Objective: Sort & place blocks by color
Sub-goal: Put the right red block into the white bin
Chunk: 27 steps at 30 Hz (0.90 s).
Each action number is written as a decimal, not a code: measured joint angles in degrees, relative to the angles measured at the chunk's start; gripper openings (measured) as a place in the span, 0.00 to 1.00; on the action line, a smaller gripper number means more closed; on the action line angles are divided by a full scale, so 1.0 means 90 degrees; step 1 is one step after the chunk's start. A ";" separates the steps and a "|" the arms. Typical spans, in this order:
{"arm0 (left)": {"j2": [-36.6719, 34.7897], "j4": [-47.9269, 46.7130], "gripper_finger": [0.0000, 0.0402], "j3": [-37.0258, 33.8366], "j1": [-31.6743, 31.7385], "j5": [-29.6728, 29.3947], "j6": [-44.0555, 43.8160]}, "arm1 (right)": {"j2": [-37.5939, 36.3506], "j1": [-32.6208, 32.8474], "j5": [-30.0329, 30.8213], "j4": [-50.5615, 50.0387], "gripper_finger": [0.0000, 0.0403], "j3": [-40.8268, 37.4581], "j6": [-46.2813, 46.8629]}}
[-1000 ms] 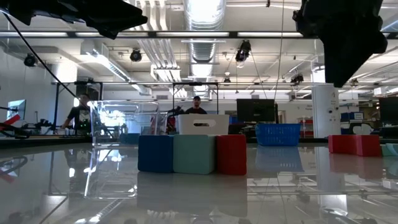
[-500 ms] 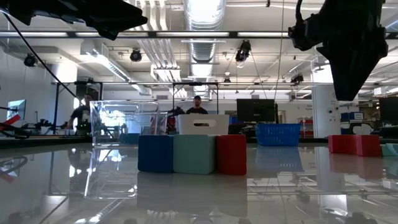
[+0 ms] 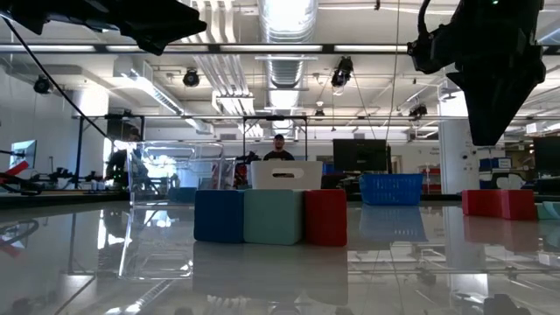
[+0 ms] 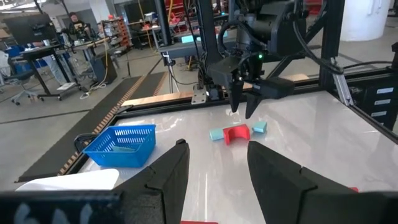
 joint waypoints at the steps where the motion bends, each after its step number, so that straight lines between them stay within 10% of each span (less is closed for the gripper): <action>1: -0.0033 0.0000 0.37 0.0000 -0.0006 0.0002 -0.0001 | 0.0000 0.0000 0.0034 0.0007 0.42 -0.0016 -0.0001; 27: -0.1254 0.0005 0.37 -0.0724 -0.0017 -0.0006 -0.0163 | 0.0450 -0.0024 0.0041 0.0266 0.42 -0.0286 0.0275</action>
